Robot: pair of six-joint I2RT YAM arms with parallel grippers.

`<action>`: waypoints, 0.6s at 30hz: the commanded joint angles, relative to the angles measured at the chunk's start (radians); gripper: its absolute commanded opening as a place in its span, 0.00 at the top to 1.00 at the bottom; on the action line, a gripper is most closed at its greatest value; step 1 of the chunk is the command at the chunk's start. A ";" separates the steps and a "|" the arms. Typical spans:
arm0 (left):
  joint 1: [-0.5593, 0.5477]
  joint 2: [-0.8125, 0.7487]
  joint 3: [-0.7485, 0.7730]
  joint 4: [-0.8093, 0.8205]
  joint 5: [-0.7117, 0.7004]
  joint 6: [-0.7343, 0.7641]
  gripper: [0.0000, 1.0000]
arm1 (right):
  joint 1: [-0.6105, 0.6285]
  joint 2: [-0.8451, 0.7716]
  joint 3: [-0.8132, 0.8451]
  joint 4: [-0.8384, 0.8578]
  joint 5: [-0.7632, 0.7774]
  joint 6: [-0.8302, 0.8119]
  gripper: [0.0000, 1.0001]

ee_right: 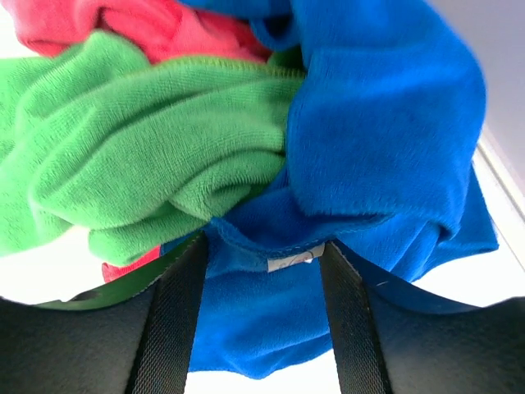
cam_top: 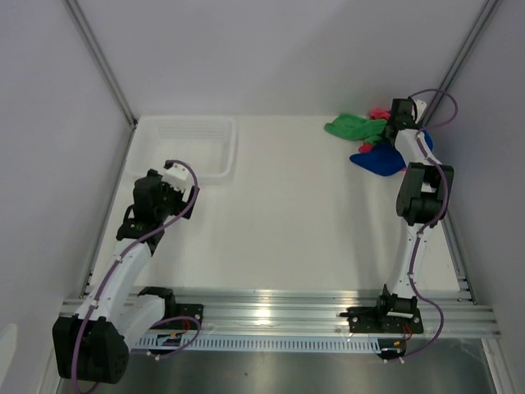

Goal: Roll the towels
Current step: Grab a towel with the right arm

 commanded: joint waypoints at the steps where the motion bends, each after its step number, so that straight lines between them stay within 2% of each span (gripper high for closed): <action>1: -0.002 -0.001 0.012 0.007 -0.001 0.015 0.01 | -0.006 -0.007 0.049 0.039 0.026 -0.038 0.43; 5: -0.002 -0.001 0.012 0.004 -0.003 0.017 0.01 | -0.014 0.004 0.060 0.028 0.024 -0.041 0.66; 6: -0.002 -0.002 0.012 0.004 -0.004 0.018 0.01 | -0.014 0.003 0.058 0.027 0.026 -0.043 0.77; 7: -0.002 -0.004 0.008 0.004 -0.004 0.017 0.01 | -0.016 -0.003 0.055 0.026 0.029 -0.046 0.84; 8: -0.002 -0.005 0.006 0.006 -0.001 0.017 0.01 | -0.016 -0.010 0.048 0.028 0.041 -0.054 0.98; 12: -0.002 -0.008 0.005 0.007 0.000 0.020 0.00 | -0.020 -0.057 0.016 0.045 0.064 -0.084 1.00; 16: -0.002 -0.017 0.006 0.007 0.002 0.021 0.01 | -0.020 -0.166 -0.027 0.063 0.095 -0.098 1.00; 18: -0.002 -0.024 0.005 0.004 0.005 0.021 0.00 | -0.020 -0.273 -0.063 0.089 0.105 -0.098 1.00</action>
